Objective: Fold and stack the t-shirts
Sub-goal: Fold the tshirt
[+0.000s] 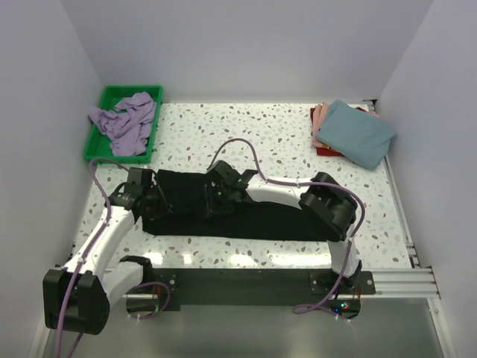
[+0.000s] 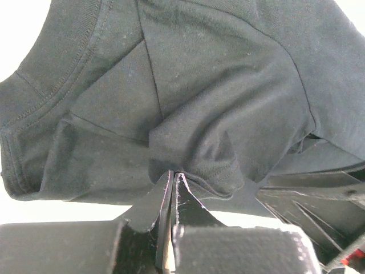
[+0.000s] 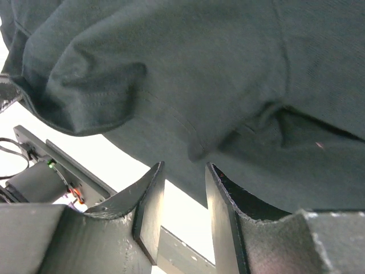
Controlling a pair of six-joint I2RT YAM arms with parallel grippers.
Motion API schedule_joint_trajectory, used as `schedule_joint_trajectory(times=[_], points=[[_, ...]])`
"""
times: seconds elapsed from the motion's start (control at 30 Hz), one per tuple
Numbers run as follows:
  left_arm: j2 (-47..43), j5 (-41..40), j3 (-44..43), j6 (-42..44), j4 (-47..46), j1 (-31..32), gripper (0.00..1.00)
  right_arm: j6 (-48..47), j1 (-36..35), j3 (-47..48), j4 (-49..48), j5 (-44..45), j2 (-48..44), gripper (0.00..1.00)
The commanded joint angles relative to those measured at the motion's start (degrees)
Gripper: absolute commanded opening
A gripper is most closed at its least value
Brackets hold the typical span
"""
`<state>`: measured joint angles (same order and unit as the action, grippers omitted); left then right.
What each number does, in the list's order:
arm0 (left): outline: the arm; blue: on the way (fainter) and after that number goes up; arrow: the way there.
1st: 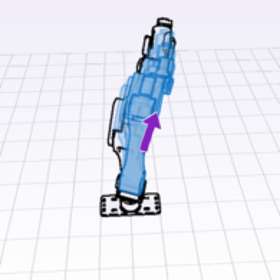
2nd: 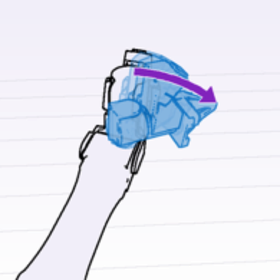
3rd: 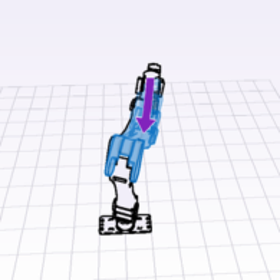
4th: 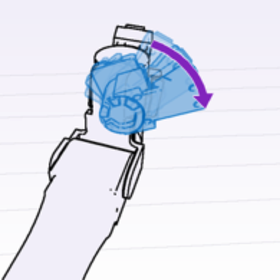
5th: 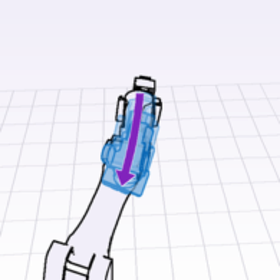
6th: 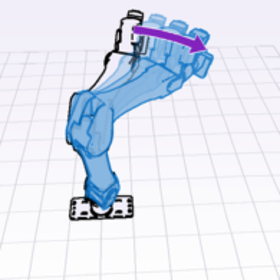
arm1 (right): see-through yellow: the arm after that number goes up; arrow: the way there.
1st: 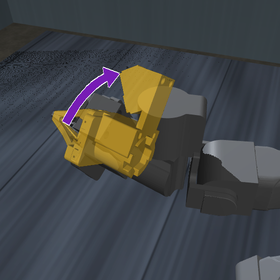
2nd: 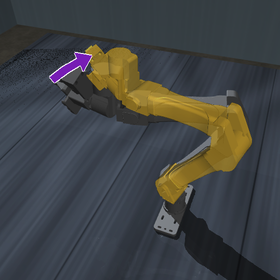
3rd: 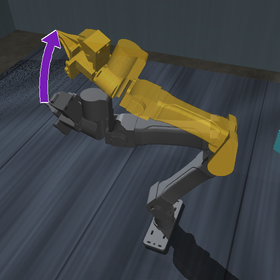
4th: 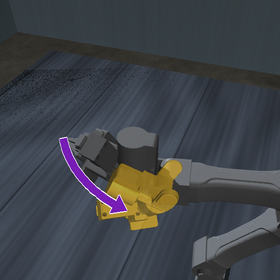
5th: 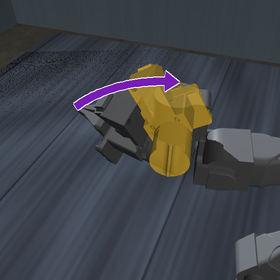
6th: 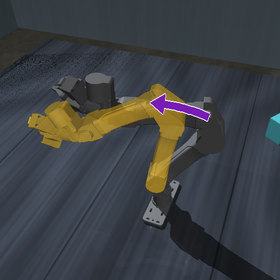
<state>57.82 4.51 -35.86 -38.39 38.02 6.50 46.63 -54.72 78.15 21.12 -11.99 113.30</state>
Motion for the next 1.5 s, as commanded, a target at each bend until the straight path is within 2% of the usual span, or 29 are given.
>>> schedule_joint_trajectory(times=[0.0, 0.33, 0.43, 0.67, 0.77, 0.9, 1.07, 1.17, 1.2, 1.23, 1.3, 1.47], points=[[-1.0, 0.7, -0.2, 0.1, 0.3, 0.0, 0.00, 0.9, -0.9, 3.4, -0.7, -0.7, 2.3, 0.39], [-1.7, 0.6, 0.1, -0.1, 0.2, -0.1, 0.00, -1.2, -1.6, 5.0, 2.6, 1.4, 4.3, 0.37], [-1.9, 0.5, 0.2, -0.3, 0.3, -0.1, 0.00, -1.7, -1.7, 5.2, 2.8, 2.1, 4.6, 0.31], [-2.3, -0.2, 0.3, -0.5, 1.3, -0.1, 0.00, -3.8, -1.6, 6.5, 4.6, 2.8, 4.0, 0.07], [-3.4, -1.3, 0.7, -1.7, 2.1, 0.0, 0.00, -4.1, -1.5, 6.9, 7.3, 4.0, 2.6, 0.03], [-4.8, -3.5, 1.3, -2.4, 4.8, 0.0, 0.00, -3.6, -0.5, 7.8, 11.3, 3.1, 1.6, 0.01], [-6.1, -2.6, 2.7, -2.1, 5.7, 0.0, 0.16, -3.8, 0.3, 8.2, 13.2, 3.0, 1.0, 0.01], [-6.3, -2.3, 2.4, -2.0, 6.2, 0.0, 0.36, -4.1, 0.6, 8.2, 13.6, 2.9, 0.7, 0.01], [-6.4, -2.3, 2.2, -1.9, 6.5, 0.1, 0.49, -4.1, 0.6, 8.2, 13.8, 2.9, 0.7, 0.01], [-6.5, -2.5, 1.8, -1.8, 6.9, 0.0, 0.54, -4.2, 0.7, 8.1, 13.8, 2.8, 0.7, 0.01], [-7.1, -2.8, 1.1, -1.9, 7.4, 0.0, 0.59, -4.3, 0.7, 8.2, 13.9, 2.5, 1.0, 0.01], [-4.7, -2.1, -1.1, -2.1, 4.4, 0.0, 0.60, -4.5, 0.8, 8.4, 14.5, 2.8, 1.1, 0.01]])
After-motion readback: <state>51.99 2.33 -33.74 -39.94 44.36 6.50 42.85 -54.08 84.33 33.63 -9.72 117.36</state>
